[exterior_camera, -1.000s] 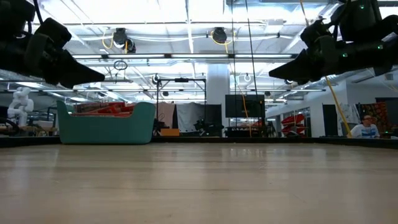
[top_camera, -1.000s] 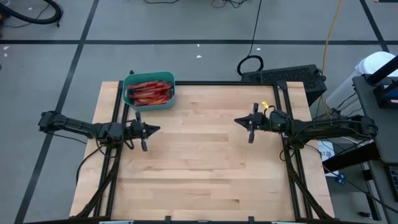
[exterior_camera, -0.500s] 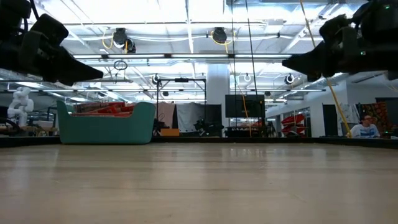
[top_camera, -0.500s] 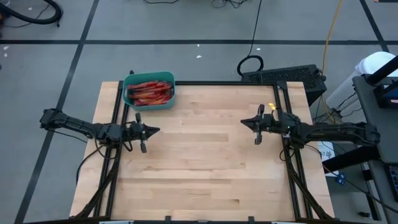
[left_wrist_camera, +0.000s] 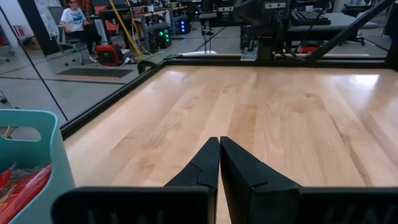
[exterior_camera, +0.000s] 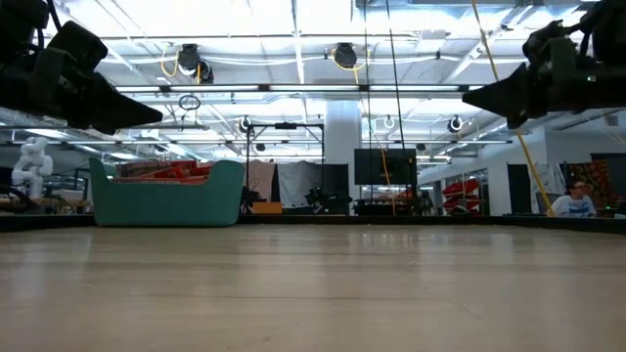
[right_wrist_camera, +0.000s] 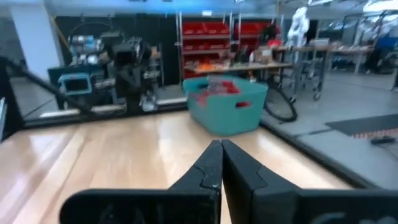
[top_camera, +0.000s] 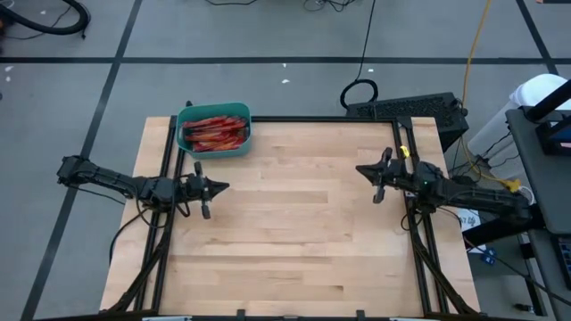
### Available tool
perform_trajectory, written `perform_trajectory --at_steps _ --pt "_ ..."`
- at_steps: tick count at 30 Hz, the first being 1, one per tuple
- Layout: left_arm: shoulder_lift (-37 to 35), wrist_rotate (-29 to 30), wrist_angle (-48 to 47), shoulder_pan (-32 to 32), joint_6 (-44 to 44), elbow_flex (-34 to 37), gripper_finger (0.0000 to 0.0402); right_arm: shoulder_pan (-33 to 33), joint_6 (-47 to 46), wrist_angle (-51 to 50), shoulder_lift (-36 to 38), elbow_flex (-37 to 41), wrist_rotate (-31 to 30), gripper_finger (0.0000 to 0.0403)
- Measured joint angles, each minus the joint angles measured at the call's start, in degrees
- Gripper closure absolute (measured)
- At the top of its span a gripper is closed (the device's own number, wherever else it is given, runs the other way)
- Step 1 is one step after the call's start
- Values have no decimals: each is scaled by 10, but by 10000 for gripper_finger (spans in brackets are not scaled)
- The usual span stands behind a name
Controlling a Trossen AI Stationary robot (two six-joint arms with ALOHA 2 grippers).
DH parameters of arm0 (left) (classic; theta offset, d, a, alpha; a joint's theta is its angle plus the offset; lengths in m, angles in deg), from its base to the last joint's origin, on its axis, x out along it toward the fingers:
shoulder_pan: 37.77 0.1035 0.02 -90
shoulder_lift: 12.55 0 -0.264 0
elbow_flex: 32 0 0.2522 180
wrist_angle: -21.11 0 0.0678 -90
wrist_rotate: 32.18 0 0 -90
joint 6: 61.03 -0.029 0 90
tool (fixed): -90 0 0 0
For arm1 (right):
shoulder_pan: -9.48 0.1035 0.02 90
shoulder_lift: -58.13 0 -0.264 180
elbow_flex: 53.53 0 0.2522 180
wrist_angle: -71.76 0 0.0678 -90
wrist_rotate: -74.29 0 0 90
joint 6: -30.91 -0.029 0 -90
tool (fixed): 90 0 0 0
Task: Sort popcorn bags into baskets
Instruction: Return to Home Position
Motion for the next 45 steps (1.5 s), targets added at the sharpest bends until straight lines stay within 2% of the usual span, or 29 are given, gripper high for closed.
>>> perform_trajectory --at_steps 4,14,19,24,29,34,39,45 --pt "0 0 0 0 -7 0 383 16 -16 -83 43 -13 0 403" --pt "0 17 0 0 -5 0 383 88 -10 -112 79 -18 -1 403" --pt "0 17 -1 0 -2 0 383 102 -18 -92 100 9 -2 403" --pt "0 17 -2 0 -12 0 383 104 -34 -119 103 16 -12 403" --pt "0 14 -15 0 4 0 383 104 -33 -130 103 17 26 403" --pt "0 23 -35 -7 29 0 383 104 -60 -131 102 17 41 403" --pt "0 26 -26 -18 12 0 383 104 -44 -131 99 18 43 403" --pt "-39 41 -66 -37 21 -1 383 104 -30 -123 99 18 46 403"
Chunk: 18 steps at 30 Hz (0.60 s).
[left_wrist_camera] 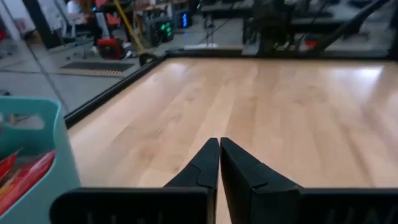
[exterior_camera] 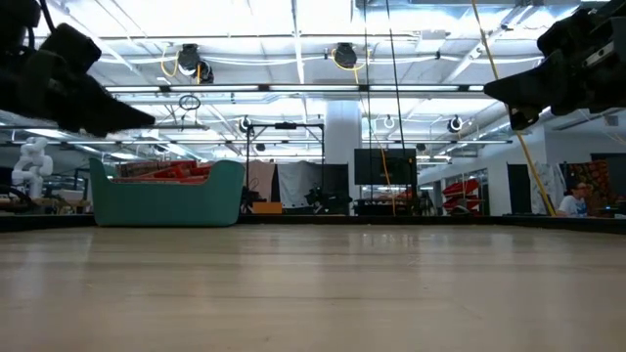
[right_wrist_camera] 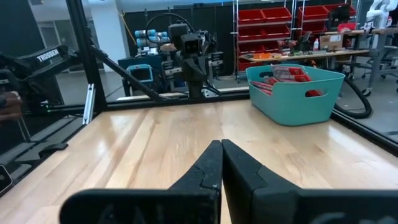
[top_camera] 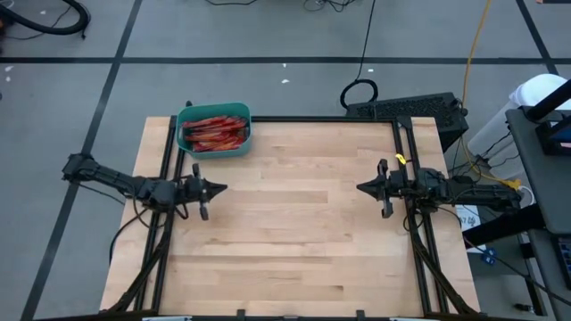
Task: Sort popcorn bags into baskets
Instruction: Return to Home Position
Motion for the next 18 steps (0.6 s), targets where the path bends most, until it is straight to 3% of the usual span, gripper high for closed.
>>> perform_trajectory --at_steps 6,9,13,18 --pt "-63 -4 2 -37 -61 0 383 0 0 1 0 0 0 403" --pt "-105 -38 -2 -40 -106 0 383 0 0 2 0 0 0 403" --pt "-158 -70 -3 -26 -140 0 383 0 0 2 0 0 0 403" --pt "-157 -135 -10 24 -142 0 383 0 0 0 0 0 0 403"
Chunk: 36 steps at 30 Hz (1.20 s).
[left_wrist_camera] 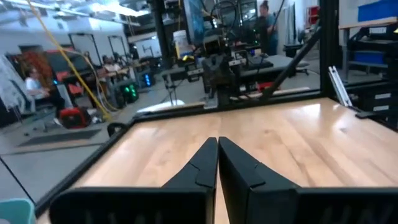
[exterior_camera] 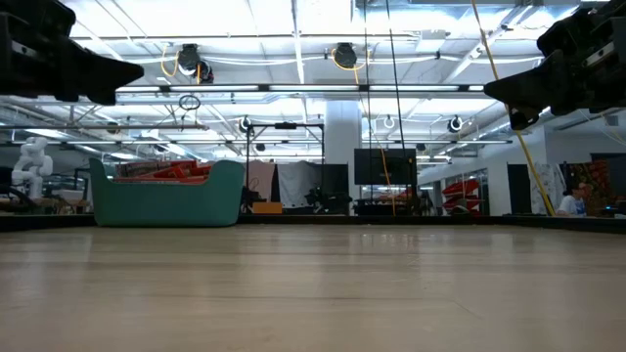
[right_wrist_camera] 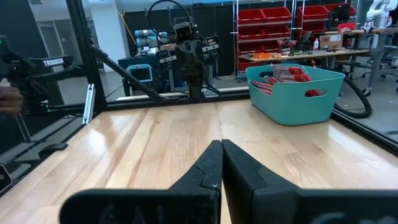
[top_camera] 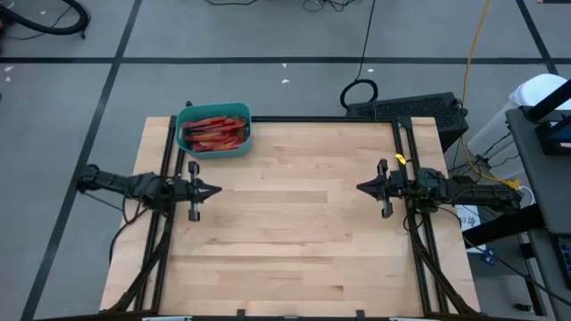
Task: Sort popcorn bags into baskets
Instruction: Return to Home Position
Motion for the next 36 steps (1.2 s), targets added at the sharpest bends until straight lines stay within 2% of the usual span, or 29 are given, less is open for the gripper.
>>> perform_trajectory --at_steps 4,7,18,27,32,36 --pt "0 -75 -6 46 20 0 383 0 0 -1 0 0 0 403" --pt "0 -106 -13 74 26 0 383 0 0 0 0 0 0 403" --pt "5 -129 -15 133 44 0 383 0 0 0 0 0 0 403" --pt "5 -140 -21 137 67 0 383 0 0 0 0 0 0 403" --pt "5 -142 -20 137 20 0 383 0 0 0 0 0 0 403" --pt "5 -141 -14 137 18 1 383 0 0 0 0 0 0 403"
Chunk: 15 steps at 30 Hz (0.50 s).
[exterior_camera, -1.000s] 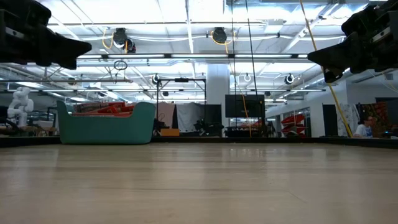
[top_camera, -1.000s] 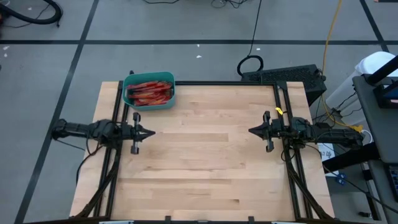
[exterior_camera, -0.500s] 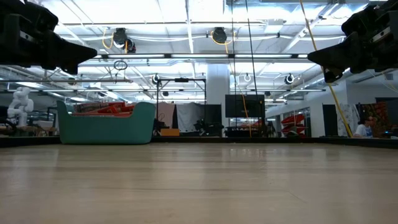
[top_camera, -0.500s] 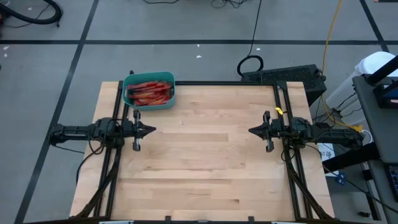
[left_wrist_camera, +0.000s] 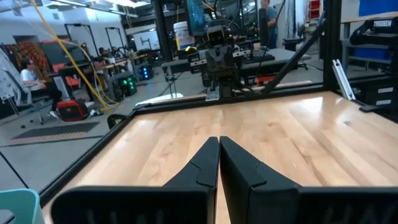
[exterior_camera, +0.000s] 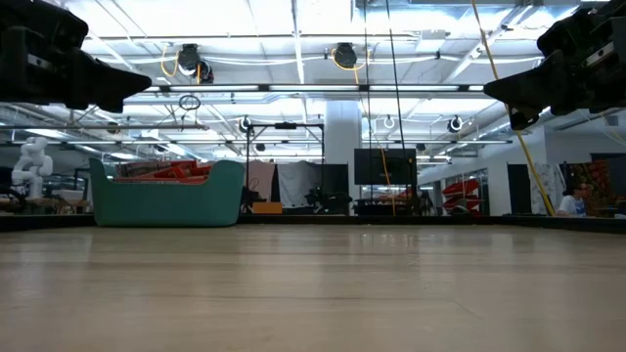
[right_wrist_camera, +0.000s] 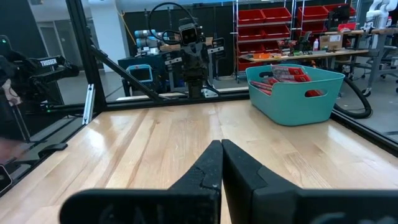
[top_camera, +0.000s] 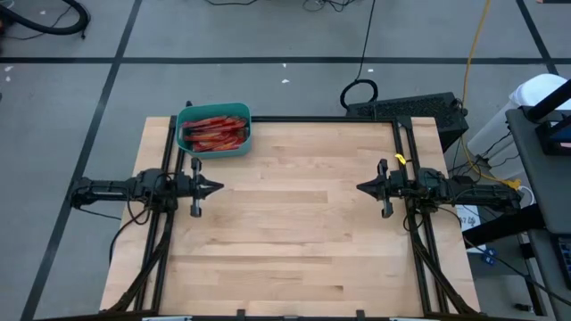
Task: Sort popcorn bags into baskets
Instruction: Return to Home Position
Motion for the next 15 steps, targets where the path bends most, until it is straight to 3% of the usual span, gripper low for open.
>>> perform_trajectory --at_steps 15 --pt "0 1 8 0 1 0 382 0 0 0 0 0 0 403"
